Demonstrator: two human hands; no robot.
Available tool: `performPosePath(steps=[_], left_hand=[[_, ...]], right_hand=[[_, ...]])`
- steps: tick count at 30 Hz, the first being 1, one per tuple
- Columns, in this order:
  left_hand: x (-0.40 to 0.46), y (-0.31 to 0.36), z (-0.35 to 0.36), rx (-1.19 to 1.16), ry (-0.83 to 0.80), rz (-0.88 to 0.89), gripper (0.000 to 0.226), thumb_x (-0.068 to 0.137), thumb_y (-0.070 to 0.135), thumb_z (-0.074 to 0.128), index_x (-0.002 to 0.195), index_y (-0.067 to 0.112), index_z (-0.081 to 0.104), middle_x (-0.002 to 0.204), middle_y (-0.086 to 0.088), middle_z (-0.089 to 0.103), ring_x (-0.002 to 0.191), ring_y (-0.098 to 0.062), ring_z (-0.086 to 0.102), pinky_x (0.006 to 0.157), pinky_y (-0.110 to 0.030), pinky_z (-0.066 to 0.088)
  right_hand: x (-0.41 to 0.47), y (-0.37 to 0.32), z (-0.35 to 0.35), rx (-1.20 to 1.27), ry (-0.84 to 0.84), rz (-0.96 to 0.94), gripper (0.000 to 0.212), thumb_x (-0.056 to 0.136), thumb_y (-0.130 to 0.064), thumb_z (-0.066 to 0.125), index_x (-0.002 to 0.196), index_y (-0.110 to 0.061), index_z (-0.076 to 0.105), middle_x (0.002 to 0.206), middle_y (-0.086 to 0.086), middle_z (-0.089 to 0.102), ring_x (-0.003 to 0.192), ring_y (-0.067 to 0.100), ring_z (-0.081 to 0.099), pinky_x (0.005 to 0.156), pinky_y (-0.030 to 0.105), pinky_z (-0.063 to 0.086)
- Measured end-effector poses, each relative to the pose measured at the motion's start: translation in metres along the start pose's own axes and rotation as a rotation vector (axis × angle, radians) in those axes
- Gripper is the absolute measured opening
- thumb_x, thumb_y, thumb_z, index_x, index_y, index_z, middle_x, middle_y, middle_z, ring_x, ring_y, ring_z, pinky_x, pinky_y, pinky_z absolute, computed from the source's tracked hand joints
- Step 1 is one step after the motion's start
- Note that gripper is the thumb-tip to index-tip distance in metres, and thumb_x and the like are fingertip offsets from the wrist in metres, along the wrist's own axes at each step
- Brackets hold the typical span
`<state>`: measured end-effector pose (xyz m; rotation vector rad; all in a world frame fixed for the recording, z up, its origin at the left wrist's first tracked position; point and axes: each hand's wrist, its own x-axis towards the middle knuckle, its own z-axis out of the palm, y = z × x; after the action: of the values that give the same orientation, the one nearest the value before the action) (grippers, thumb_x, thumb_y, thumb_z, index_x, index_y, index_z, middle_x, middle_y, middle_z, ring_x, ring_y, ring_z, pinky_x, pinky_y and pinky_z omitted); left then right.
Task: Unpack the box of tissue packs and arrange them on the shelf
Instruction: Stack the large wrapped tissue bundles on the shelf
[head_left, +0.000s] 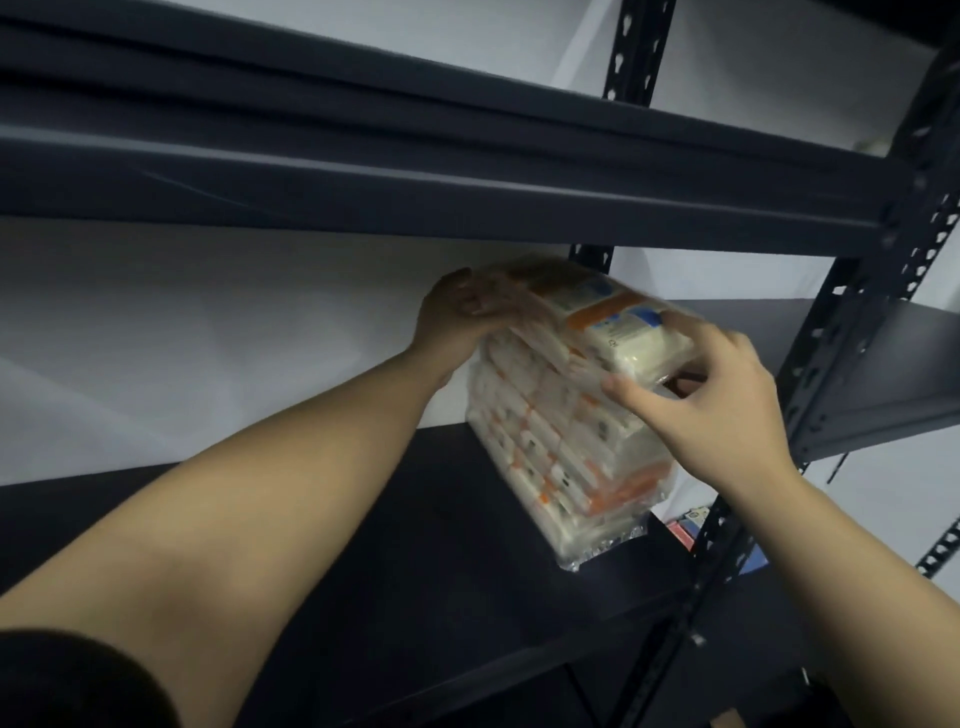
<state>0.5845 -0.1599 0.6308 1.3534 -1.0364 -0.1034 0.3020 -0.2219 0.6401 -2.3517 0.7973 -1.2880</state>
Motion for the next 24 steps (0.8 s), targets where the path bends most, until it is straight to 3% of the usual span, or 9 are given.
performPosePath(steps=[2, 5, 10, 15, 20, 24], left_hand=[[0.01, -0.002, 0.009, -0.002, -0.005, 0.036, 0.036, 0.071, 0.022, 0.095, 0.102, 0.026, 0.077, 0.1, 0.015, 0.079, 0.098, -0.004, 0.073, 0.095, -0.038, 0.059], [0.02, -0.011, 0.018, 0.043, -0.031, 0.049, 0.041, 0.075, 0.03, 0.093, 0.112, 0.017, 0.079, 0.111, 0.006, 0.078, 0.105, -0.008, 0.073, 0.098, -0.04, 0.058], [0.021, -0.034, 0.023, 0.063, 0.027, -0.066, 0.041, 0.072, 0.035, 0.094, 0.103, 0.044, 0.068, 0.106, 0.024, 0.07, 0.098, 0.014, 0.063, 0.089, -0.018, 0.052], [0.021, -0.05, 0.025, 0.062, 0.031, -0.103, 0.05, 0.074, 0.04, 0.092, 0.115, 0.04, 0.064, 0.111, 0.026, 0.064, 0.1, 0.018, 0.057, 0.092, -0.014, 0.048], [0.017, -0.056, 0.023, 0.098, 0.046, -0.125, 0.069, 0.07, 0.057, 0.089, 0.13, 0.033, 0.066, 0.127, 0.016, 0.068, 0.118, -0.003, 0.062, 0.105, -0.033, 0.052], [0.01, -0.05, 0.02, 0.082, 0.014, -0.128, 0.059, 0.081, 0.046, 0.085, 0.134, 0.028, 0.065, 0.129, 0.014, 0.066, 0.119, -0.006, 0.06, 0.104, -0.028, 0.048]], right_hand=[[0.01, 0.006, 0.004, -0.015, 0.01, 0.009, 0.081, 0.068, -0.066, 0.083, 0.139, -0.038, 0.057, 0.123, -0.002, 0.054, 0.1, 0.013, 0.059, 0.087, 0.031, 0.049], [0.022, 0.013, 0.01, -0.024, 0.016, 0.025, 0.078, 0.068, -0.061, 0.085, 0.137, -0.035, 0.058, 0.121, -0.001, 0.054, 0.094, 0.015, 0.061, 0.078, 0.027, 0.044], [0.02, 0.023, 0.014, -0.037, 0.0, 0.029, 0.073, 0.068, -0.06, 0.084, 0.132, -0.037, 0.058, 0.119, -0.002, 0.052, 0.097, 0.017, 0.06, 0.079, 0.03, 0.045], [0.019, 0.024, 0.012, -0.045, 0.005, 0.035, 0.074, 0.069, -0.066, 0.082, 0.134, -0.039, 0.059, 0.119, -0.001, 0.054, 0.1, 0.02, 0.06, 0.083, 0.035, 0.049], [0.013, 0.022, 0.015, -0.087, -0.002, 0.014, 0.077, 0.071, -0.073, 0.075, 0.137, -0.039, 0.057, 0.119, -0.002, 0.051, 0.105, 0.016, 0.055, 0.084, 0.032, 0.043], [0.007, 0.026, 0.023, -0.096, -0.002, 0.015, 0.077, 0.077, -0.076, 0.069, 0.142, -0.039, 0.052, 0.122, 0.0, 0.05, 0.115, 0.022, 0.054, 0.088, 0.035, 0.045]])
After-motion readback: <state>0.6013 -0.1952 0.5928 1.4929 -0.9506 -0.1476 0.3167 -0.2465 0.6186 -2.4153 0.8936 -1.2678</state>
